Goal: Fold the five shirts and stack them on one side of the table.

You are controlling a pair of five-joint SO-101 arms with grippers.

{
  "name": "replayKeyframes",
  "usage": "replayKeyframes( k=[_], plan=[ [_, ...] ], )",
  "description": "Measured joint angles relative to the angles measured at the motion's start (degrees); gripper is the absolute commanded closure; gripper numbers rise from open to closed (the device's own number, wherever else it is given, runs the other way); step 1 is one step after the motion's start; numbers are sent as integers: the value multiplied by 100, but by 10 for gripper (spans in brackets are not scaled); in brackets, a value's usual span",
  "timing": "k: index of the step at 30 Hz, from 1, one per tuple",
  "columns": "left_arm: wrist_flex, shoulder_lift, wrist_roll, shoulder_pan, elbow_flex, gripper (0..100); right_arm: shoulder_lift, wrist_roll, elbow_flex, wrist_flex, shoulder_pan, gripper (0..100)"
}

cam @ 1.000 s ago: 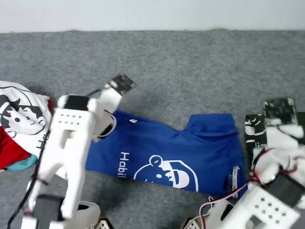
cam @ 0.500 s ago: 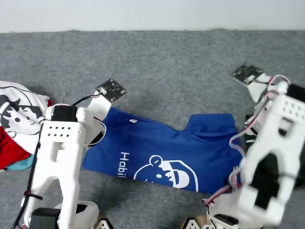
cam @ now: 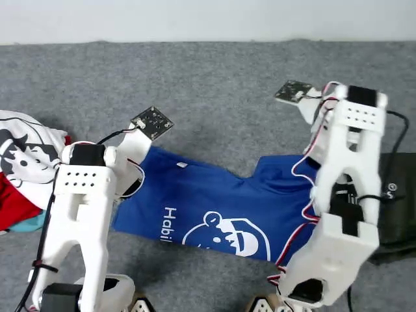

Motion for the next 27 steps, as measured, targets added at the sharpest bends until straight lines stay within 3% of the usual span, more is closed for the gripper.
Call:
replayKeyframes(
  k=[5, 12, 16, 19, 27],
  plan=[
    [0, 0, 0, 9, 0, 986, 545, -237, 0, -378, -114, 913],
    [0, 0, 0, 9, 0, 986, 1064, -281, 0, -721, -114, 921],
    [0, 0, 0, 9, 0, 986, 1134, -281, 0, -730, -114, 926],
    [0, 0, 0, 9, 0, 986, 1178, -281, 0, -730, -114, 992],
    [0, 0, 0, 9, 0, 986, 985, -281, -18, -448, -105, 987]
  ],
)
